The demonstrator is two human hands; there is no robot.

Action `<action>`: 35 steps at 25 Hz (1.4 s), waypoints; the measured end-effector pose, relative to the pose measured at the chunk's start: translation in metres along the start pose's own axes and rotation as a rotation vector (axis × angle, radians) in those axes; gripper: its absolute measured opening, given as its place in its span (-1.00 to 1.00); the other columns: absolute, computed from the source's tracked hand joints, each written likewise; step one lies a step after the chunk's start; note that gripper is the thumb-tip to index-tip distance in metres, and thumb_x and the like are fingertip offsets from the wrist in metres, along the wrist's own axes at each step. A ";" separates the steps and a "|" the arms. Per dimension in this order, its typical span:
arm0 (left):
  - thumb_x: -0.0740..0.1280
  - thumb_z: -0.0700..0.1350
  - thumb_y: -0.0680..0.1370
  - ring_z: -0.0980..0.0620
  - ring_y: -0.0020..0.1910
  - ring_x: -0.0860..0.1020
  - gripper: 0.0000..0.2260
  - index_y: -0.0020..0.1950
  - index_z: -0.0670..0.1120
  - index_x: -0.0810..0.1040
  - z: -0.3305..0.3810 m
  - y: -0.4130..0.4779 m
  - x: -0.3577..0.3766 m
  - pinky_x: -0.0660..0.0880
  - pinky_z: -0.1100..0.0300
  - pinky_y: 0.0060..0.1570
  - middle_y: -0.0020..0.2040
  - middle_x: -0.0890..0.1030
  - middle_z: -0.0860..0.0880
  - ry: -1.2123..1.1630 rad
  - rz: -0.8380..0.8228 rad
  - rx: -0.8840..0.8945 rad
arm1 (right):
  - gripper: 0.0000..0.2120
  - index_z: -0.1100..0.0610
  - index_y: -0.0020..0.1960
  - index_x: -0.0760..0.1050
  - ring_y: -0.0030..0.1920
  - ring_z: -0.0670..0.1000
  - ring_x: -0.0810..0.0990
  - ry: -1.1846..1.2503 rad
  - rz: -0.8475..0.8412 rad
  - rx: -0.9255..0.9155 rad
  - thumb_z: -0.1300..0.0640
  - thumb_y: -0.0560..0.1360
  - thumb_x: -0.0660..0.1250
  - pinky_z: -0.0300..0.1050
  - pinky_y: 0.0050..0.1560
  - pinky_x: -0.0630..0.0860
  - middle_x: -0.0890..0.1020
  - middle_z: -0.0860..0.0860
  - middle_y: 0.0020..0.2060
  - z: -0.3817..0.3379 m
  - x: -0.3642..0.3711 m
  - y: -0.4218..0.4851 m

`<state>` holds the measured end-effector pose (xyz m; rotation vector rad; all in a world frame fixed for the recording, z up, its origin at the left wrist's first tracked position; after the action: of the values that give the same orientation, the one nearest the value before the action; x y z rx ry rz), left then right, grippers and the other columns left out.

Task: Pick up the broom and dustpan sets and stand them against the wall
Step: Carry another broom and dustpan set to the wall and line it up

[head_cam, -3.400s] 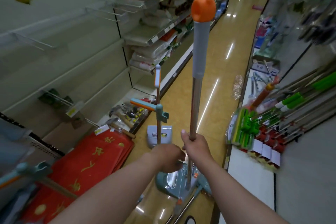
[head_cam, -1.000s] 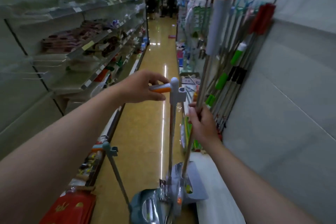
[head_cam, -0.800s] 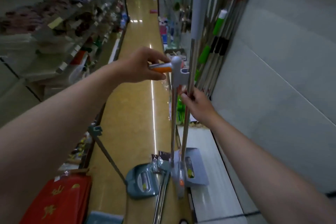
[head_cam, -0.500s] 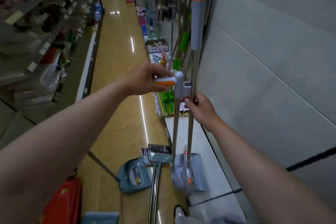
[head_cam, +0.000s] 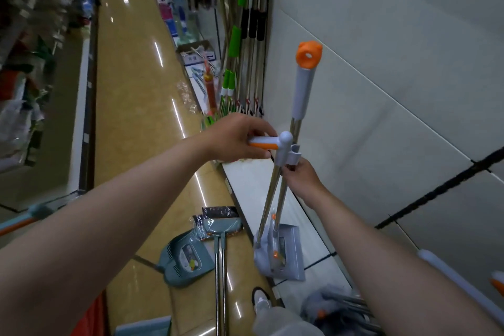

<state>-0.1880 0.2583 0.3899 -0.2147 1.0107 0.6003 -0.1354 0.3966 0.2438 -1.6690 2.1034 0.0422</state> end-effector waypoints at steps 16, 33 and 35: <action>0.20 0.25 0.54 0.05 -0.30 0.56 -0.61 0.19 0.08 0.62 0.009 0.018 0.020 0.54 0.05 -0.30 -0.19 0.66 0.04 0.223 0.079 0.037 | -0.50 -0.14 0.21 0.35 0.01 -0.09 0.53 0.261 0.185 -0.146 0.28 0.45 0.45 -0.21 -0.03 0.50 0.49 -0.09 0.00 -0.022 -0.039 -0.039; 0.24 0.26 0.53 0.01 -0.25 0.60 -0.58 0.27 0.10 0.62 -0.006 0.008 0.007 0.56 -0.03 -0.26 -0.12 0.71 0.03 0.184 0.156 -0.008 | -0.53 -0.10 0.16 0.41 0.00 -0.04 0.62 0.293 0.279 -0.159 -0.08 0.37 0.58 -0.16 -0.06 0.57 0.61 -0.07 0.01 -0.027 -0.014 -0.021; 0.23 0.26 0.53 0.02 -0.24 0.61 -0.57 0.28 0.10 0.61 -0.006 0.007 0.008 0.57 -0.01 -0.26 -0.11 0.71 0.04 0.182 0.157 0.005 | -0.55 -0.22 0.13 0.41 -0.03 0.03 0.63 0.323 0.256 -0.155 -0.08 0.37 0.58 -0.12 -0.05 0.58 0.62 0.04 -0.03 -0.017 -0.008 -0.021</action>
<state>-0.1929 0.2641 0.3802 -0.1889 1.2126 0.7306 -0.1204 0.3935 0.2673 -1.5646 2.6079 0.0156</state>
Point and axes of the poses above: each hand's wrist, its own y-axis towards the middle knuckle, its own x-axis out of the palm, z = x × y, the point moved 9 cm from there along y, towards the middle knuckle
